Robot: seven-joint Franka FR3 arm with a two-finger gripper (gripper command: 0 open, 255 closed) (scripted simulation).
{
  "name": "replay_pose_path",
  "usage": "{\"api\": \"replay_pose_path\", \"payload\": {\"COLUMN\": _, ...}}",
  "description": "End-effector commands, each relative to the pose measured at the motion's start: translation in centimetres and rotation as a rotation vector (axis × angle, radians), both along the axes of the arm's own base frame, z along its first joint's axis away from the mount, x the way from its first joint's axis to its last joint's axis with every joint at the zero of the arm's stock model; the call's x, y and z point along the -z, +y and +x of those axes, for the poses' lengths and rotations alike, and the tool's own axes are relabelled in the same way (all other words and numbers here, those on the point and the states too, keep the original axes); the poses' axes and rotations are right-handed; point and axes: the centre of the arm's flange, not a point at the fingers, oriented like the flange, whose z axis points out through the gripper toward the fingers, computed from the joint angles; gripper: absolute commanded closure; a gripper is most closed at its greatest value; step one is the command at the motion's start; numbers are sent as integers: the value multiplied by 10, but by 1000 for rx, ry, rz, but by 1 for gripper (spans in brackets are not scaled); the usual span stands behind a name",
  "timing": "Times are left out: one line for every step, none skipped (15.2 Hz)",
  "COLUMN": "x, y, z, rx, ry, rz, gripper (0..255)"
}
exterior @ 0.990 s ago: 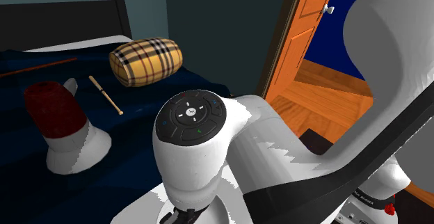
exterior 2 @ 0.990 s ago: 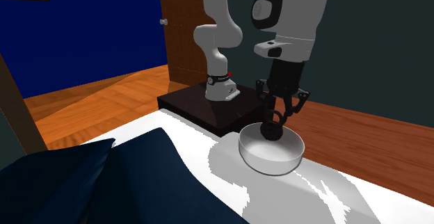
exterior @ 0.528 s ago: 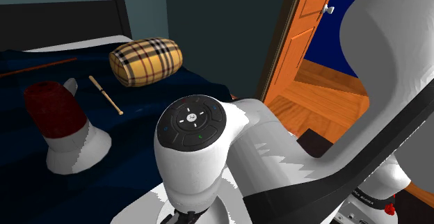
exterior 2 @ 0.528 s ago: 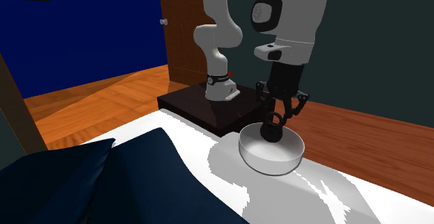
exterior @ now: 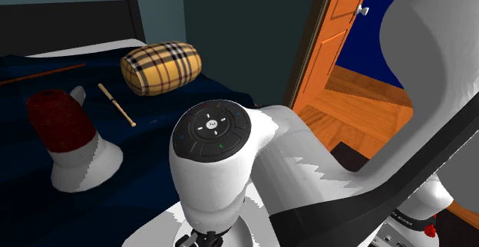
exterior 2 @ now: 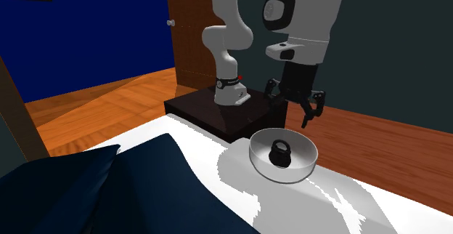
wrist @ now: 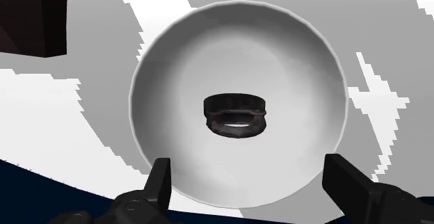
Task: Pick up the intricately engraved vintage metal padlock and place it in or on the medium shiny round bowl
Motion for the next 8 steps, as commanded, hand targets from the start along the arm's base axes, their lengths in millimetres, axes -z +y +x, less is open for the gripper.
{"api": "replay_pose_path", "payload": {"x": -19, "y": 2, "z": -1, "rx": 0, "ry": 0, "rz": 0, "gripper": 0}}
{"api": "replay_pose_path", "payload": {"x": -32, "y": 3, "z": -2, "rx": 0, "ry": 0, "rz": 0, "gripper": 0}}
{"api": "replay_pose_path", "payload": {"x": -43, "y": 3, "z": -3, "rx": 0, "ry": 0, "rz": 0, "gripper": 0}}
{"api": "replay_pose_path", "payload": {"x": -43, "y": 3, "z": -3, "rx": 0, "ry": 0, "rz": 0, "gripper": 0}}
{"api": "replay_pose_path", "payload": {"x": -43, "y": 3, "z": -3, "rx": 0, "ry": 0, "rz": 0, "gripper": 0}}
{"api": "replay_pose_path", "payload": {"x": -43, "y": 3, "z": -3, "rx": 0, "ry": 0, "rz": 0, "gripper": 0}}
{"api": "replay_pose_path", "payload": {"x": -43, "y": 3, "z": -3, "rx": 0, "ry": 0, "rz": 0, "gripper": 0}}
{"api": "replay_pose_path", "payload": {"x": -43, "y": 3, "z": -3, "rx": 0, "ry": 0, "rz": 0, "gripper": 0}}
